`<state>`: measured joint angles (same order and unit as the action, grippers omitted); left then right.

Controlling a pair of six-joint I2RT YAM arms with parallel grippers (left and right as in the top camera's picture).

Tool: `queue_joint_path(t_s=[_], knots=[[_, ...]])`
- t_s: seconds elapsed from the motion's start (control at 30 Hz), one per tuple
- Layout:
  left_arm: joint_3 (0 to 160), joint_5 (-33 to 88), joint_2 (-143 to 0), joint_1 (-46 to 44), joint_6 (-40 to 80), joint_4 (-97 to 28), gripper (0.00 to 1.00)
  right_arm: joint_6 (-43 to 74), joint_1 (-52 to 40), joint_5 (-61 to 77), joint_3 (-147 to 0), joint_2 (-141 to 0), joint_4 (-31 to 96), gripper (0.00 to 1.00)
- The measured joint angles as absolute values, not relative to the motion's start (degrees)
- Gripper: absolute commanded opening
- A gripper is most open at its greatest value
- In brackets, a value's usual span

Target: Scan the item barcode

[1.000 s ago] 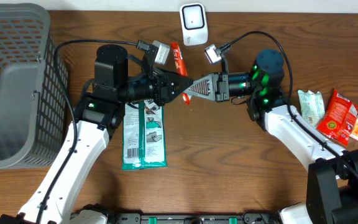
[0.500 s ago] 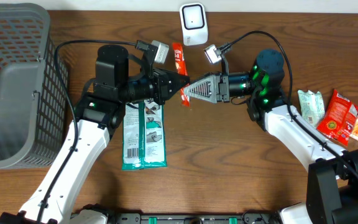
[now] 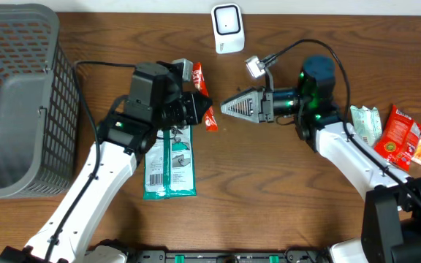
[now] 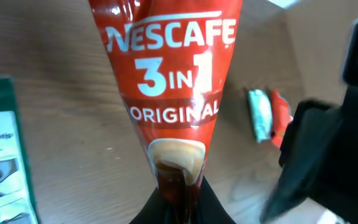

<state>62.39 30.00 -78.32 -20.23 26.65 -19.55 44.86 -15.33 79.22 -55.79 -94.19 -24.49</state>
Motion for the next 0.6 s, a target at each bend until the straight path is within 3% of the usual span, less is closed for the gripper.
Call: queue_joint_path(t_s=[0.17, 0.4, 0.6], knots=[[62.41, 22.68, -78.32, -20.58, 30.70, -25.96, 0.07, 31.70, -15.35, 62.00, -55.96, -94.00, 0.05, 0.37], [62.50, 14.96, -78.35, -20.73, 34.54, -33.21, 0.07, 21.04, -17.69, 39.55, -55.81, -91.70, 14.02, 0.38], [62.50, 13.54, -78.35, -20.93, 36.34, -33.23, 0.07, 16.19, -27.29, 22.35, -57.58, -81.87, 24.93, 0.41]])
